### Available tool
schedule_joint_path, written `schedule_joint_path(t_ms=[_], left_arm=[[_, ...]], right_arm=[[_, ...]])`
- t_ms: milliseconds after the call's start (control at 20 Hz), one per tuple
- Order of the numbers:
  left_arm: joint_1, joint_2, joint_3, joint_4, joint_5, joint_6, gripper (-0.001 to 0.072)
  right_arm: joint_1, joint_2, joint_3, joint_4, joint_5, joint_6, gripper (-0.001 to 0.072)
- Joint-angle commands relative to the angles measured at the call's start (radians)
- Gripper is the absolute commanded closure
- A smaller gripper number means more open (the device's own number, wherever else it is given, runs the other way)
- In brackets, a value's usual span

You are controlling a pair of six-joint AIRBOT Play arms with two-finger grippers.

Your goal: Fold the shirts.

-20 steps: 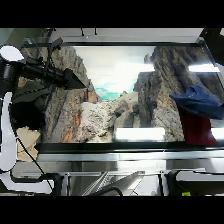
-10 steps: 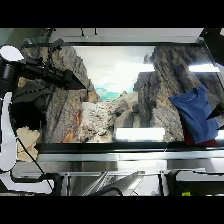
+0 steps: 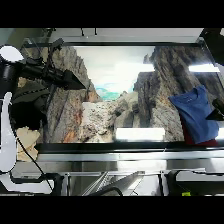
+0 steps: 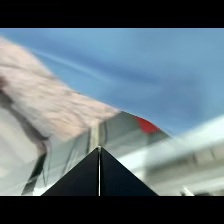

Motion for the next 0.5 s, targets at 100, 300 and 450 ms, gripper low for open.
schedule_joint_path(t_ms=[100, 300, 450], left_arm=[[-0.001, 0.176, -0.27, -0.001, 0.142, 0.089, 0.0696], [-0.001, 0.368, -0.604, -0.002, 0.208, 0.131, 0.0695], [-0.001, 0.504, -0.827, -0.002, 0.291, 0.131, 0.0696]], right_arm=[[0.158, 0.055, -0.045, 0.06, -0.148, -0.023, 0.0696], [0.402, 0.24, -0.322, 0.059, -0.347, -0.042, 0.0697], [0.606, 0.364, -0.582, 0.06, -0.469, -0.041, 0.0696]])
